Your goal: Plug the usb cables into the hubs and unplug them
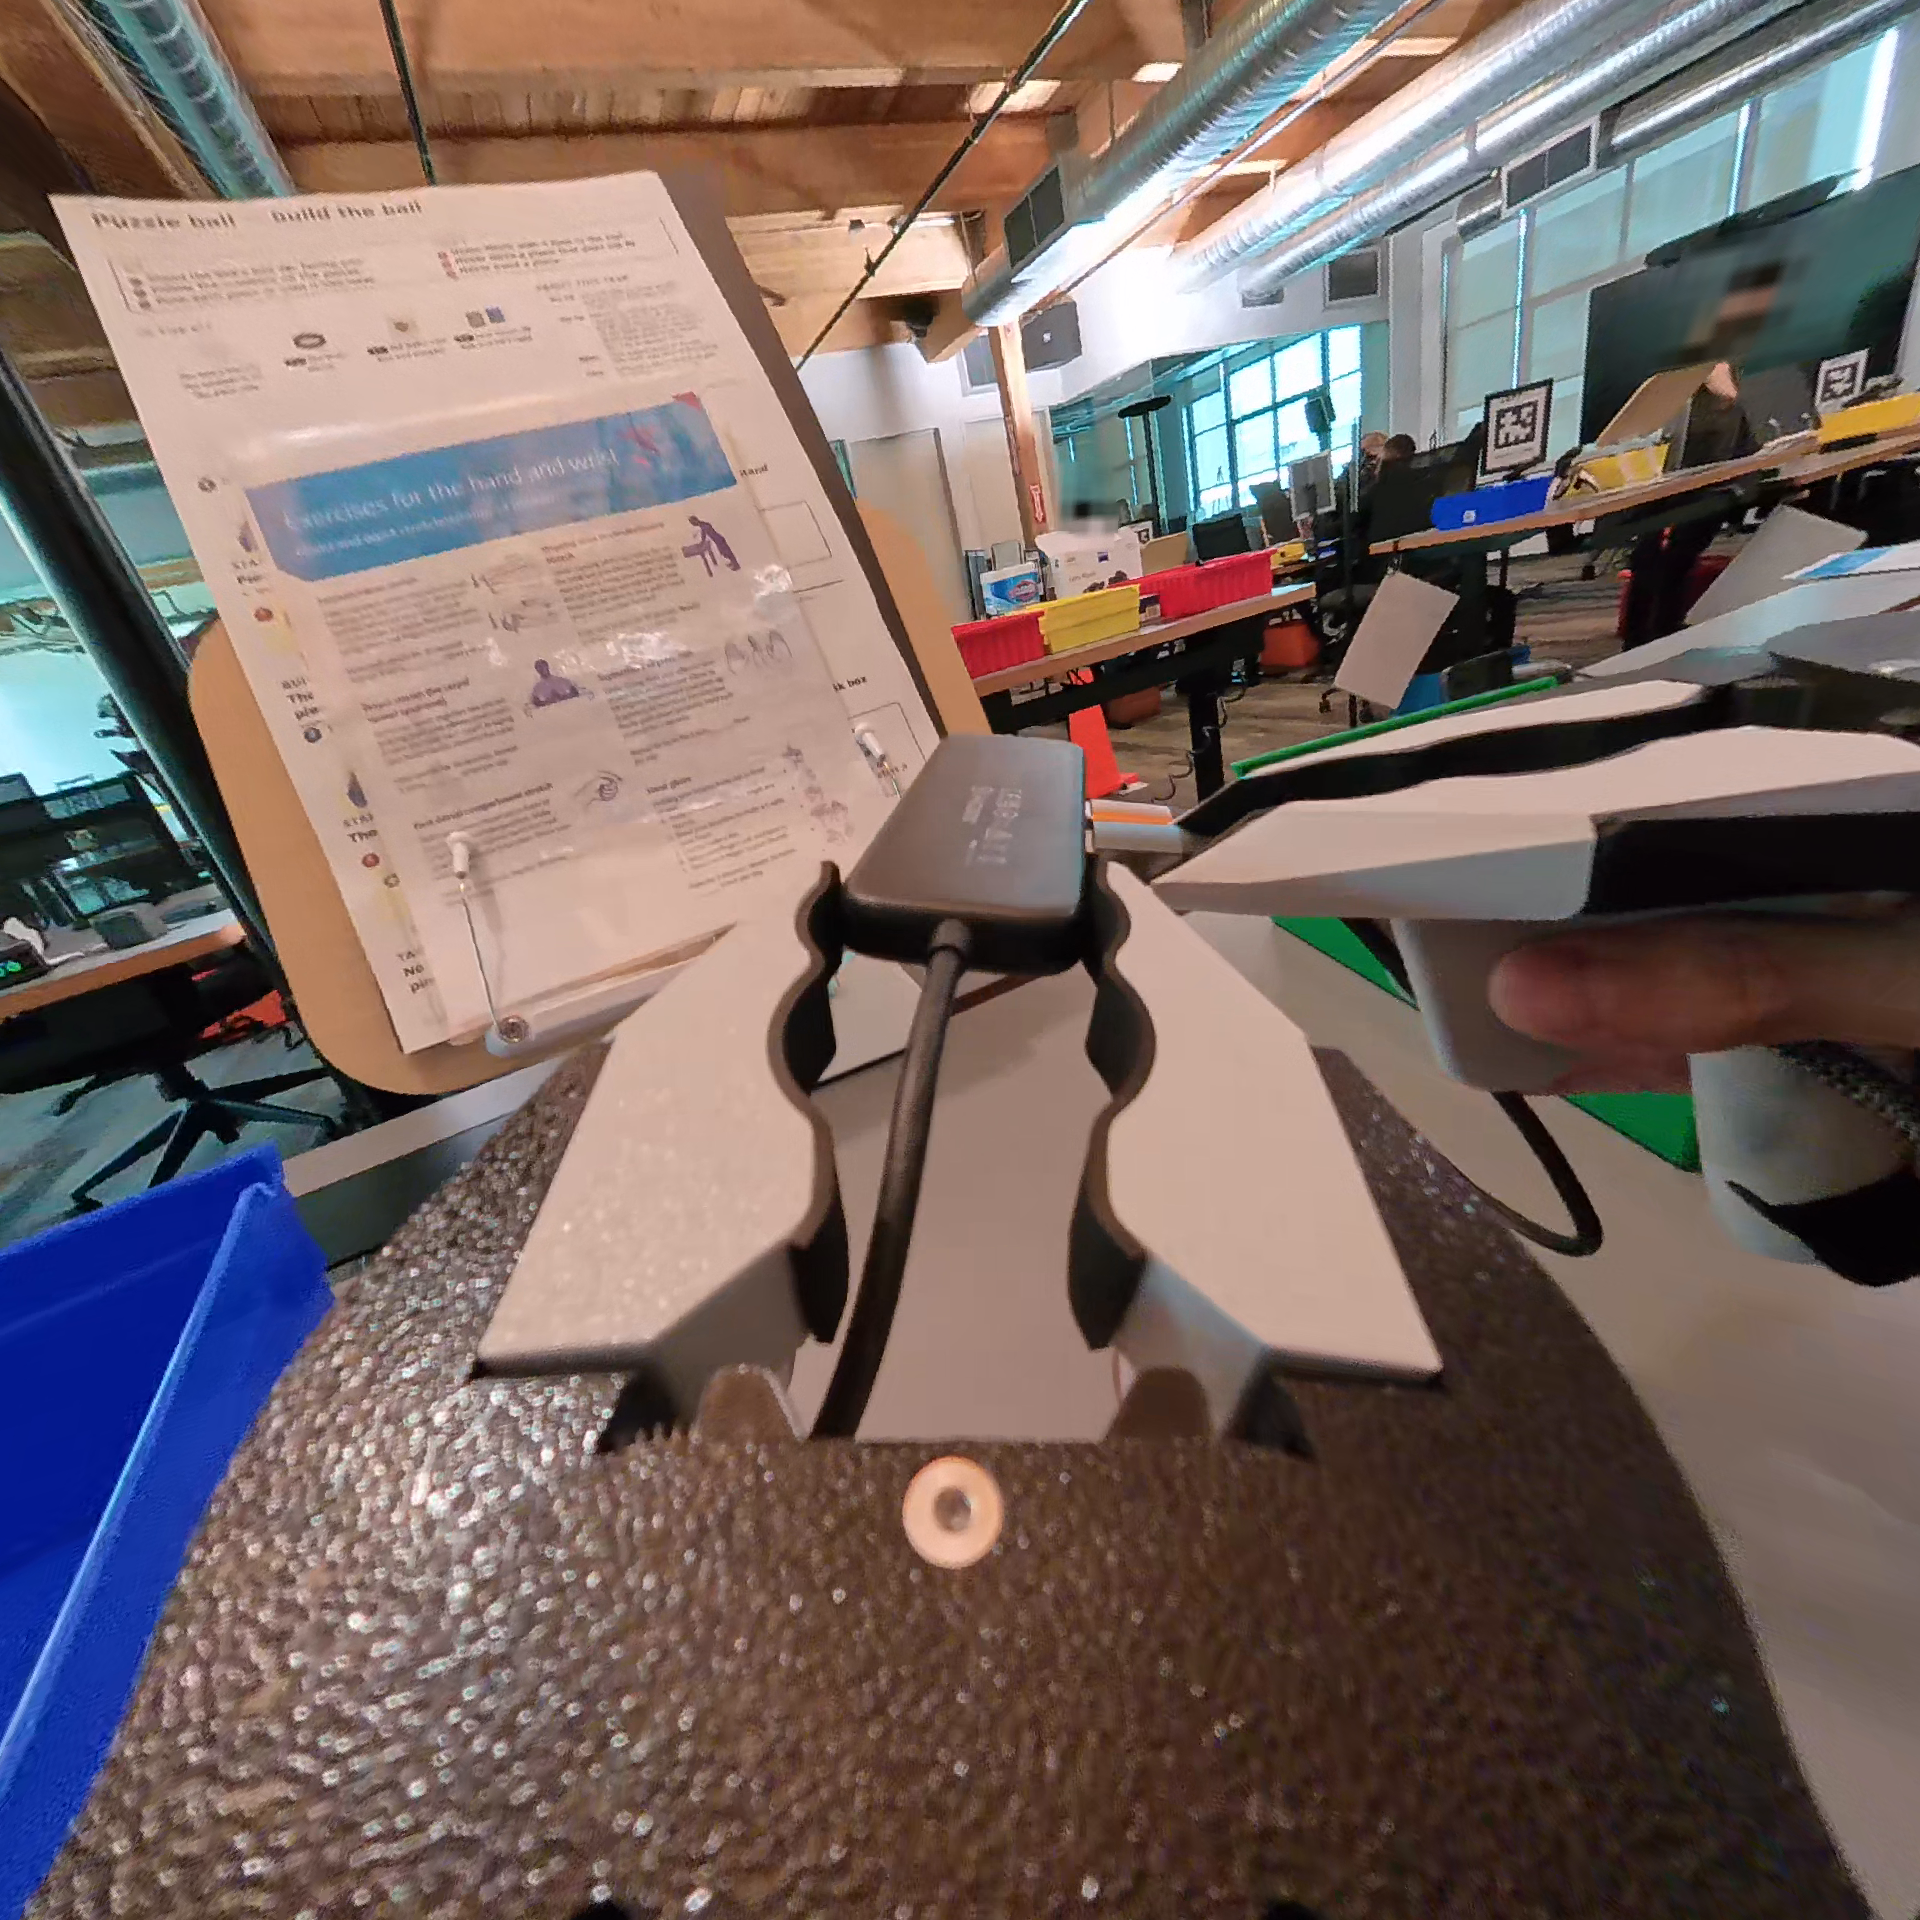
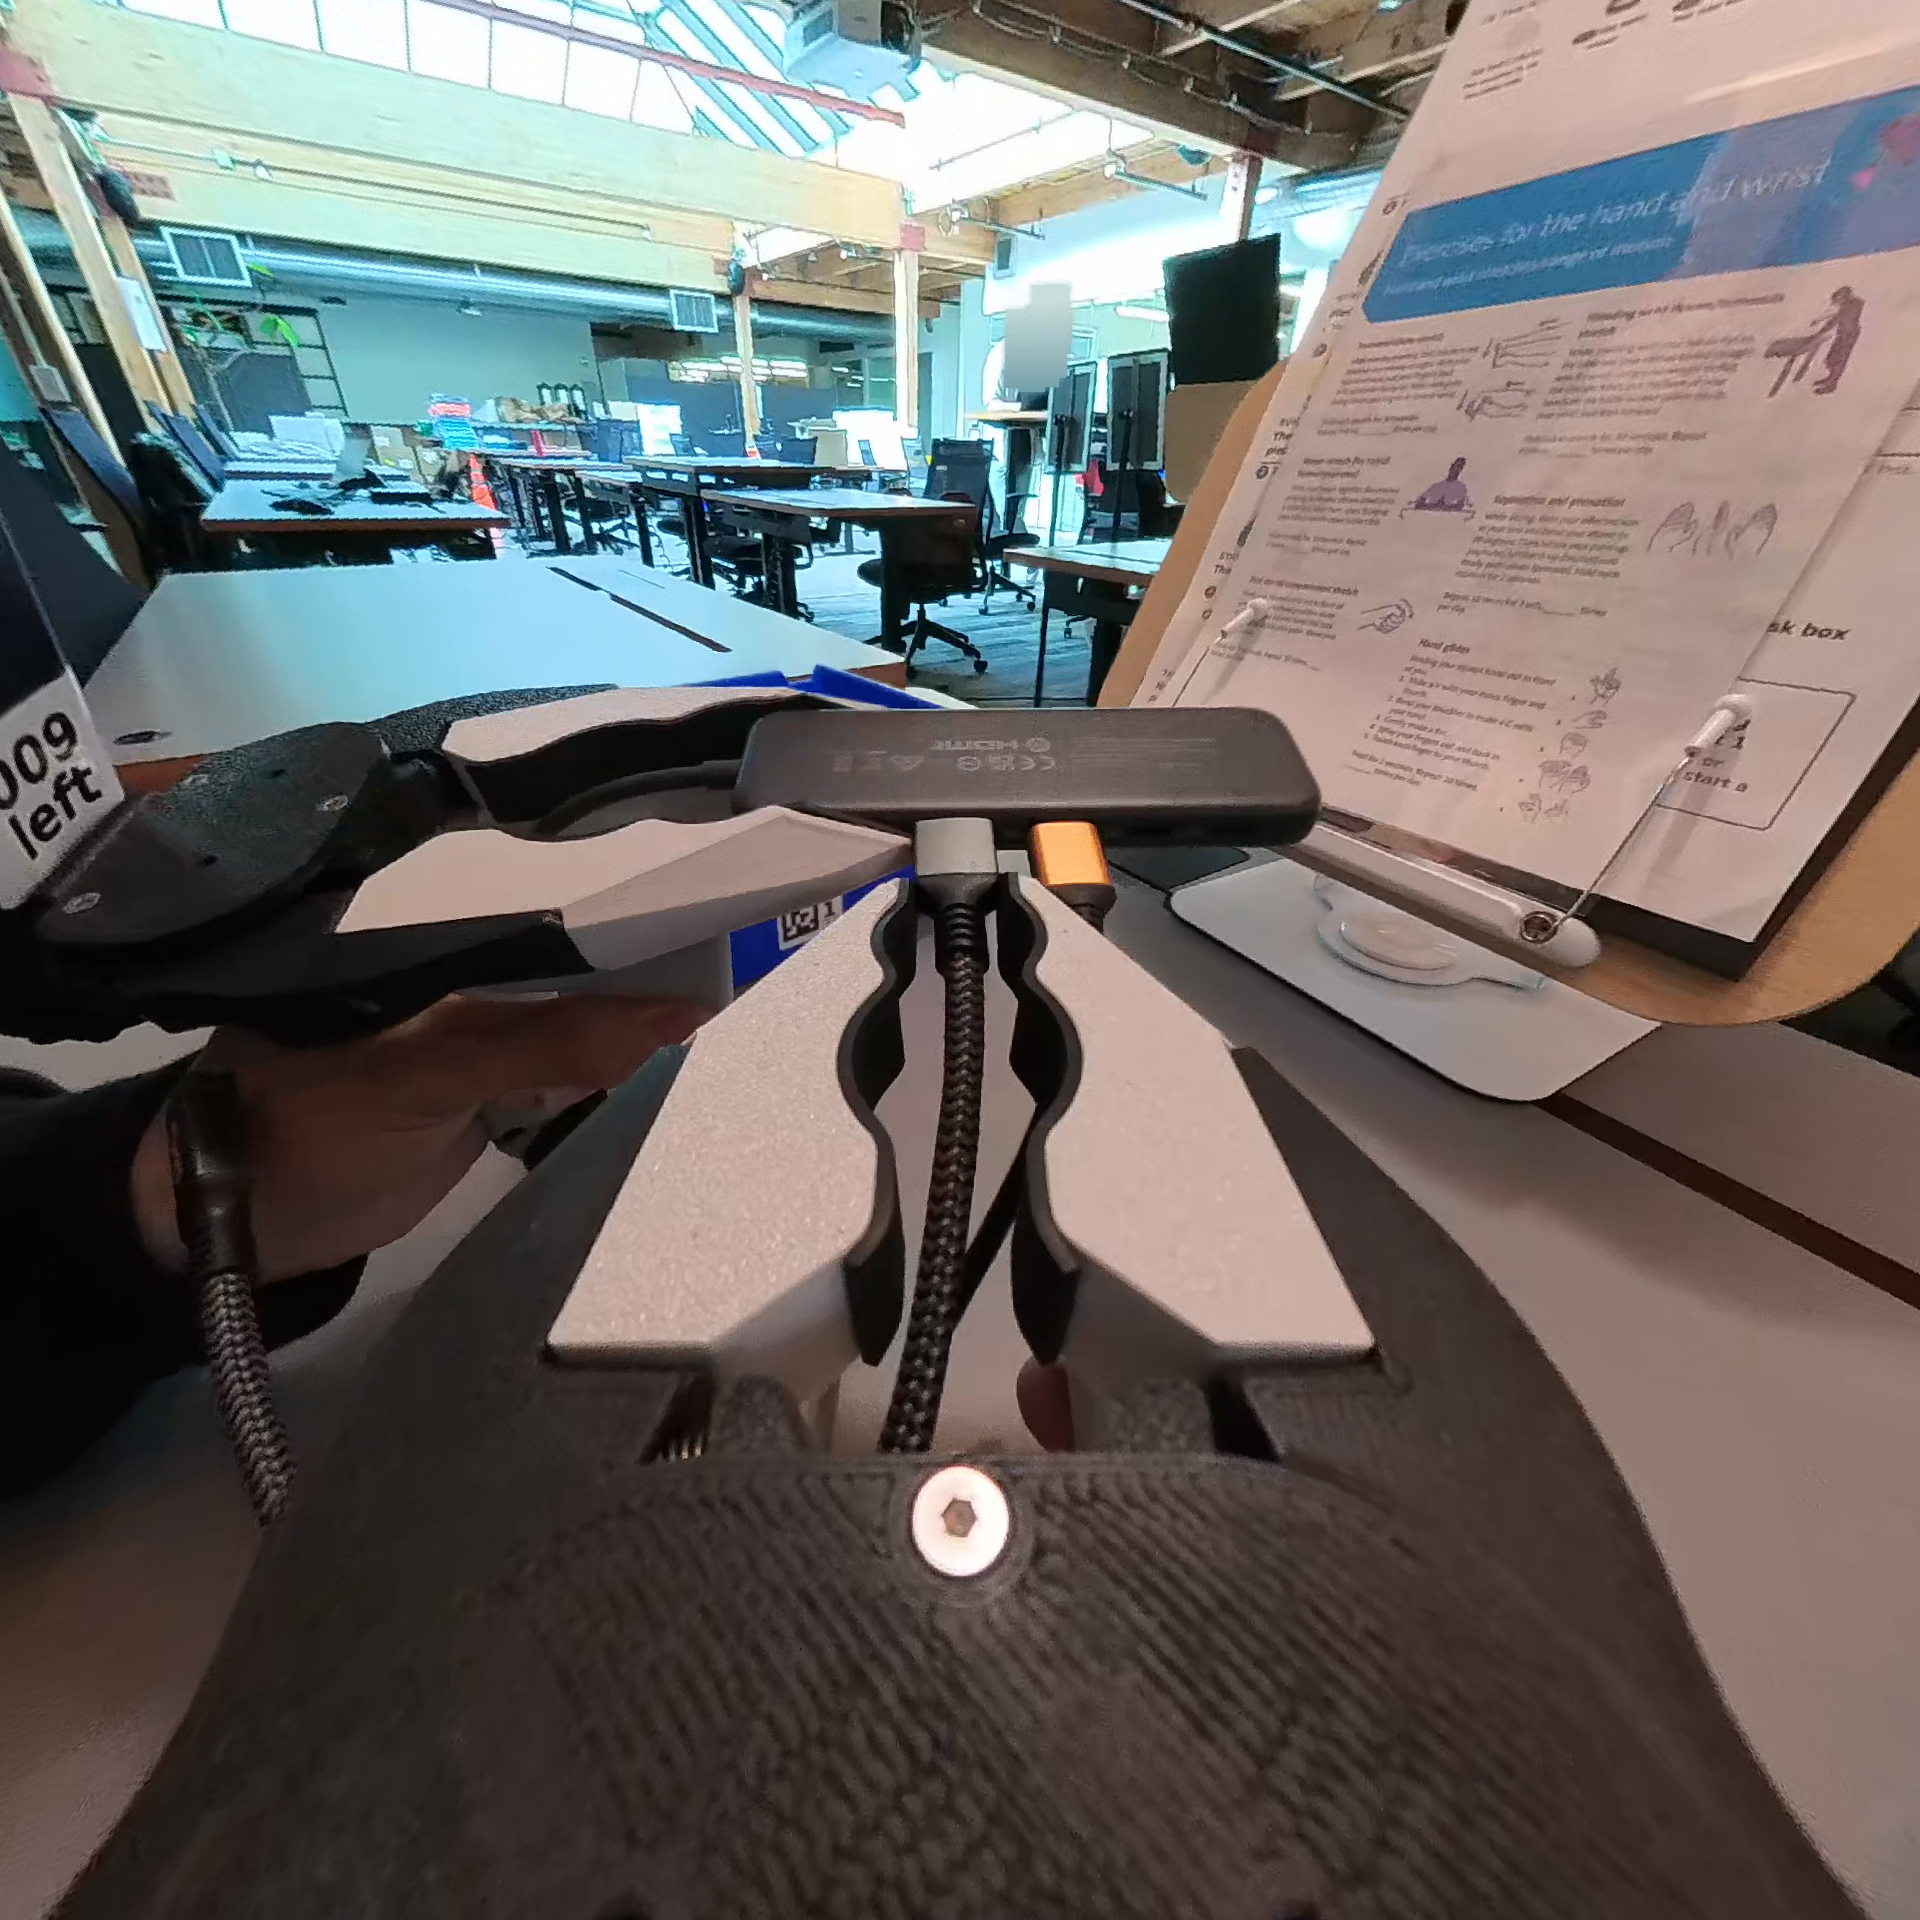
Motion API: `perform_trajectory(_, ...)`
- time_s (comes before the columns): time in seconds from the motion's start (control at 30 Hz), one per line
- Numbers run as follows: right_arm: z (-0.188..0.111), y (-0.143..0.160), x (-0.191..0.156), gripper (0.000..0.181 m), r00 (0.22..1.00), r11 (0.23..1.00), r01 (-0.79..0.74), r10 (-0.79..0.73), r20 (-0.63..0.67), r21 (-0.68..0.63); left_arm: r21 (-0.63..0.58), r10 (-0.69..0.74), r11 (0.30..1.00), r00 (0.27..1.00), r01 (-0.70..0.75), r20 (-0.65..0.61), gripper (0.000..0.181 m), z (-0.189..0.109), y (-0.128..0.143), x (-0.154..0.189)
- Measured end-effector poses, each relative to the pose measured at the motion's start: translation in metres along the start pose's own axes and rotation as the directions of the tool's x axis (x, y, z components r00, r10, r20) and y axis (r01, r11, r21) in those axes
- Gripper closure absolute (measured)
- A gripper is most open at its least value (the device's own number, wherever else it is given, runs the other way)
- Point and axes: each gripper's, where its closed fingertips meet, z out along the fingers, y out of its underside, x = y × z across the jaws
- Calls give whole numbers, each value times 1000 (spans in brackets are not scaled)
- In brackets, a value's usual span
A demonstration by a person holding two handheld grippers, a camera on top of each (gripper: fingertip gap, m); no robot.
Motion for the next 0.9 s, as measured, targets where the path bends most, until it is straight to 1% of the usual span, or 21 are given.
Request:
perform_trajectory(0.13,-4,-3,-1,167,998,999,12,-10,-54,29,10,10,1000,1000,-10,1,136,-1,-4,3)
perform_trajectory(0.27,-16,0,1,167,994,998,-15,21,-104,53,-6,-2,1000,998,2,-59,136,1,-2,16)
perform_trajectory(0.33,-21,4,2,167,993,999,-15,20,-117,39,-13,11,1000,997,-12,-72,136,1,-1,21)
perform_trajectory(0.47,-30,2,0,167,990,1000,5,-2,-139,20,-6,-1,1000,993,0,-115,136,-1,-5,29)
perform_trajectory(0.5,-32,2,-1,167,990,1000,-3,6,-141,18,-6,0,1000,996,0,-87,136,-1,-5,25)
perform_trajectory(0.53,-37,7,1,168,987,1000,-1,-1,-158,-9,-7,-24,1000,996,24,82,136,-2,-4,-8)
perform_trajectory(0.57,-49,16,12,167,974,998,23,-34,-223,-52,7,-84,996,986,84,146,136,-6,-3,-40)
perform_trajectory(0.6,-63,20,21,167,962,999,3,-17,-272,-52,15,-226,974,963,227,144,137,-11,-1,-65)
perform_trajectory(0.63,-77,18,22,168,961,998,-60,58,-272,-2,39,-276,961,955,273,113,136,-15,-2,-74)
perform_trajectory(0.67,-88,15,18,167,964,995,-93,95,-248,21,58,-239,970,966,235,98,136,-18,-4,-72)
perform_trajectory(0.7,-96,15,14,167,971,997,-80,77,-228,-4,38,-180,983,979,177,99,136,-19,-1,-64)
perform_trajectory(0.73,-105,9,13,167,972,999,-29,24,-234,-19,25,-137,991,986,135,91,136,-18,1,-56)
perform_trajectory(0.8,-124,-19,18,167,962,996,92,-93,-255,-15,41,-86,996,992,82,96,137,-15,-1,-47)
perform_trajectory(0.83,-133,-33,26,167,952,990,140,-144,-269,-34,41,-61,998,993,57,101,137,-14,-1,-44)
perform_trajectory(0.87,-144,-50,41,167,924,979,197,-205,-322,-58,47,-36,998,994,32,104,137,-14,0,-43)
perform_trajectory(0.9,-157,-68,61,167,878,963,257,-270,-396,-86,54,-16,999,994,11,105,137,-15,0,-41)
